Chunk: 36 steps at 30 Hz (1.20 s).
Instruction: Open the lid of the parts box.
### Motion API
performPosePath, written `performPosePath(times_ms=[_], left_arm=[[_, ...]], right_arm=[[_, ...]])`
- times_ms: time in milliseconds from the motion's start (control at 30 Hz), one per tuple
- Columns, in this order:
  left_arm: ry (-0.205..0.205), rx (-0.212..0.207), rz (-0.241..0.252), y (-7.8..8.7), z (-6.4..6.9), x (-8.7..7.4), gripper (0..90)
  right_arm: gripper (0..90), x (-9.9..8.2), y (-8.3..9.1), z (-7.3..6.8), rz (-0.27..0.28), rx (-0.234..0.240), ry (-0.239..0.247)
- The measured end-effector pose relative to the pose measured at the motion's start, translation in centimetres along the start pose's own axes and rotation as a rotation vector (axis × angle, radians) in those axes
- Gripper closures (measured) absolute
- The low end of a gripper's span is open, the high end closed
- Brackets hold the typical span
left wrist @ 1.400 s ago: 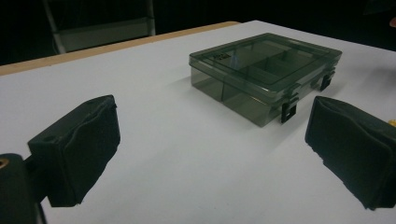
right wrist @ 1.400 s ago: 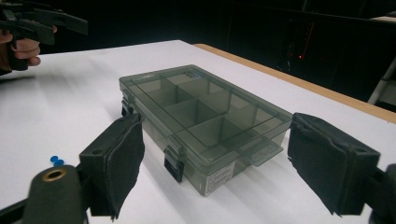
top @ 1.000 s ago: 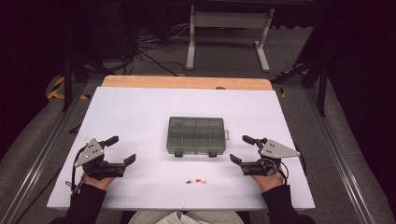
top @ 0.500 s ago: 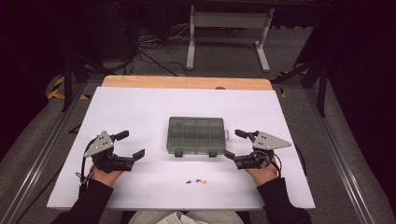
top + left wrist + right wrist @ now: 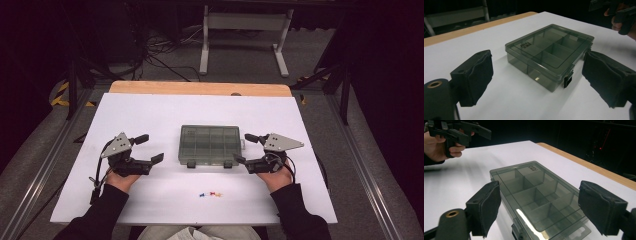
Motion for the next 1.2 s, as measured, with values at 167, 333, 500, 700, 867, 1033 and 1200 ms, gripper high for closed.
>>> performPosePath(times_ms=[167,333,500,700,867,1033,1200], left_arm=[[0.019,-0.033,-0.014,-0.6,0.0,0.1,13.8],[0.016,-0.057,-0.033,-1.1,0.2,0.3,17.0],[-0.022,-0.085,-0.104,-1.9,0.7,-0.5,19.1],[-0.028,-0.114,-0.139,-2.6,1.3,-1.1,20.9],[-0.028,-0.145,-0.181,-3.1,1.6,-1.8,25.0],[-0.022,-0.174,-0.222,-3.5,1.9,-2.5,29.9],[-0.049,-0.192,-0.248,-3.9,2.3,-3.0,36.5]], right_arm=[[20.1,0.2,-0.1,0.2,-0.018,-0.020,-0.006],[24.0,0.0,0.0,0.4,-0.069,-0.037,0.007],[29.9,-0.7,0.1,0.3,-0.151,-0.038,0.013],[33.7,-1.9,0.0,0.7,-0.227,-0.068,0.017],[35.8,-2.6,-0.1,1.0,-0.261,-0.072,-0.001],[36.9,-3.8,-0.3,1.3,-0.307,-0.073,-0.013],[38.0,-4.7,-0.5,1.5,-0.340,-0.072,-0.022]])
Point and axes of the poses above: each handheld gripper's, and its own axes: y roughly backward along the jaws, x roughly out of its top, z roughly to its right, the point moved 9 cm from there along -y, roughly forward along the jaws, and after that the axes turned 15 degrees about -y, right-handed, at the moved point
